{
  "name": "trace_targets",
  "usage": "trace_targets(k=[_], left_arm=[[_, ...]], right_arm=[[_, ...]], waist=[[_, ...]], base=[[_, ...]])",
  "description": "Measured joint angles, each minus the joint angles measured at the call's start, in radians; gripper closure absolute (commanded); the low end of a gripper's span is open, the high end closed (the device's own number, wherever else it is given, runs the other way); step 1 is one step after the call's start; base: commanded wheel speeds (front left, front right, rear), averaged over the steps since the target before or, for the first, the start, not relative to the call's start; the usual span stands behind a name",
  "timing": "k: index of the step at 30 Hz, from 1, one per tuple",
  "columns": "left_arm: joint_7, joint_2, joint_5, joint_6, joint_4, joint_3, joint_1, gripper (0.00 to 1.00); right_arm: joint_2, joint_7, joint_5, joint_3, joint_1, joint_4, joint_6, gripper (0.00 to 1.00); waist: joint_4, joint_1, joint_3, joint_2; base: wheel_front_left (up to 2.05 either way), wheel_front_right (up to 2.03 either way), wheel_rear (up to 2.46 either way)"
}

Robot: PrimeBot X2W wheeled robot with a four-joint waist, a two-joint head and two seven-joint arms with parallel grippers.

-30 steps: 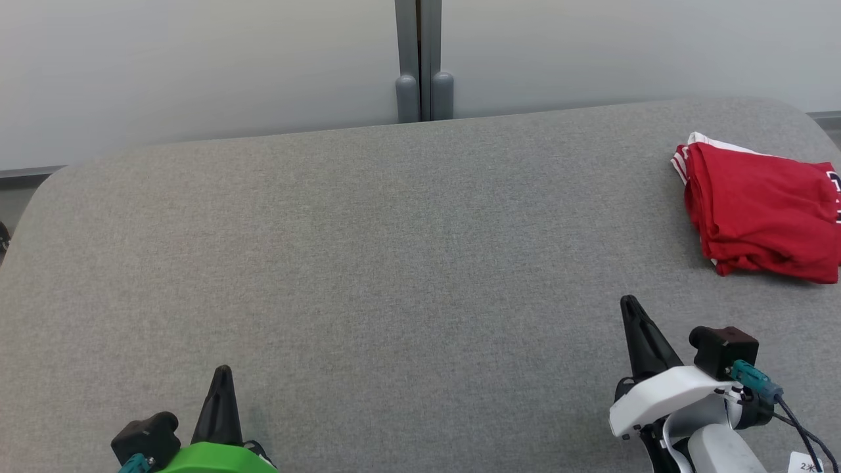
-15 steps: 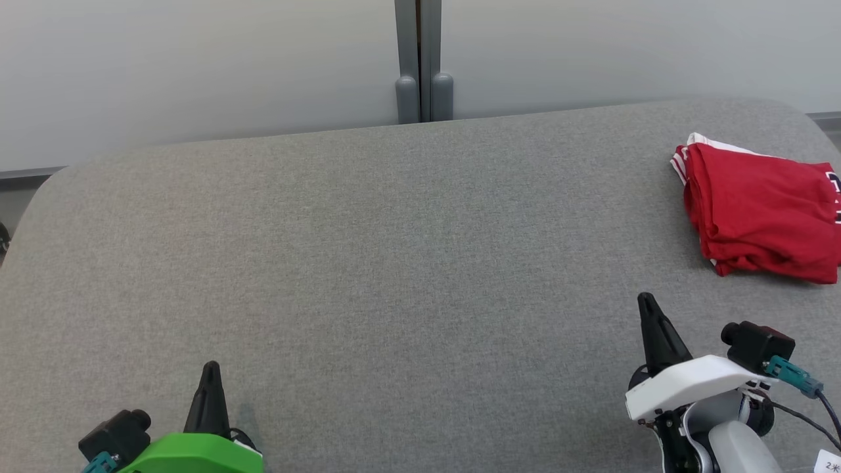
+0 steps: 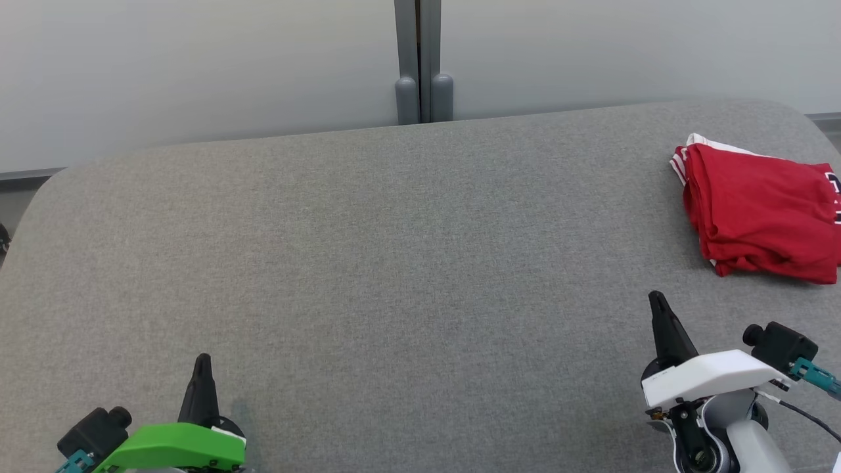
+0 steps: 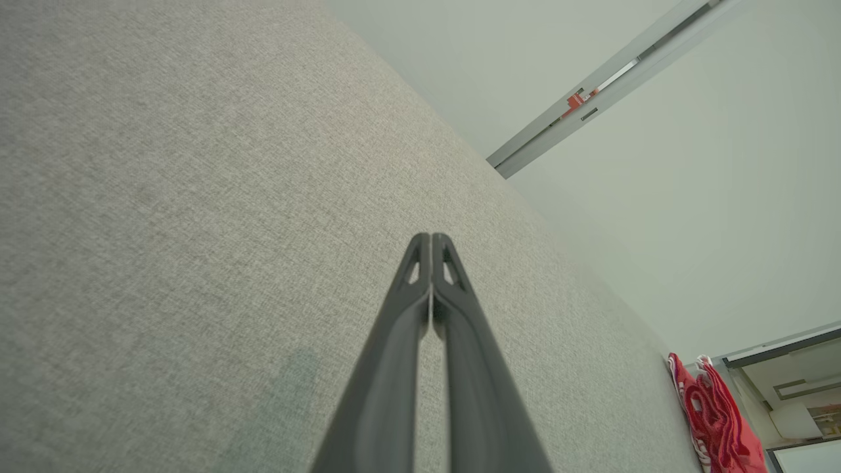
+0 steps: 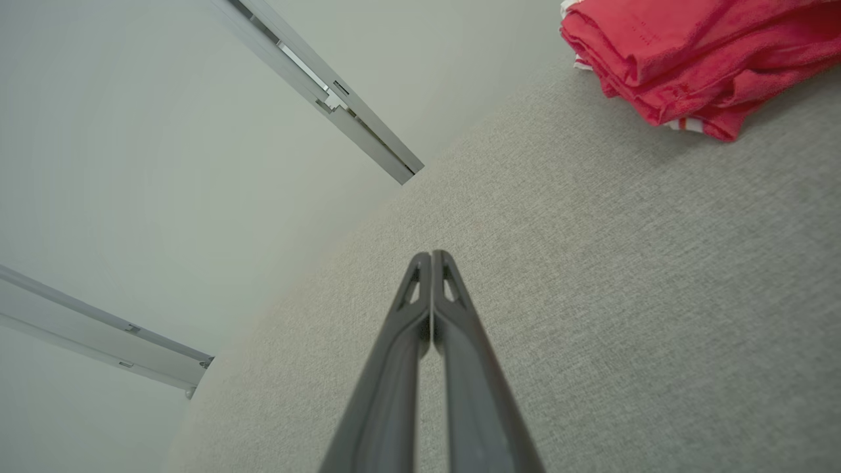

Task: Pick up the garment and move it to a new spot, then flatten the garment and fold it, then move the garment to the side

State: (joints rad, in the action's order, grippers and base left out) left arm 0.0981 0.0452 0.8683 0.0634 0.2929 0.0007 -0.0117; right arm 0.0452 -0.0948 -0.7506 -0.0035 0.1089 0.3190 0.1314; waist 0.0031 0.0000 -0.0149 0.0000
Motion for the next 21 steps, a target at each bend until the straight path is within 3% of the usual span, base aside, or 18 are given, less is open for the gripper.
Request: trace_targets(k=[21], left_arm=[[-0.064, 0.000, 0.226, 0.022, -0.014, 0.034, -0.028, 1.00]], right_arm=[[0.001, 0.066, -0.265, -0.035, 0.000, -0.022, 0.000, 1.00]], waist=[[-0.001, 0.0000, 0.003, 0.0000]], base=[[0.00, 0.00, 0.00]])
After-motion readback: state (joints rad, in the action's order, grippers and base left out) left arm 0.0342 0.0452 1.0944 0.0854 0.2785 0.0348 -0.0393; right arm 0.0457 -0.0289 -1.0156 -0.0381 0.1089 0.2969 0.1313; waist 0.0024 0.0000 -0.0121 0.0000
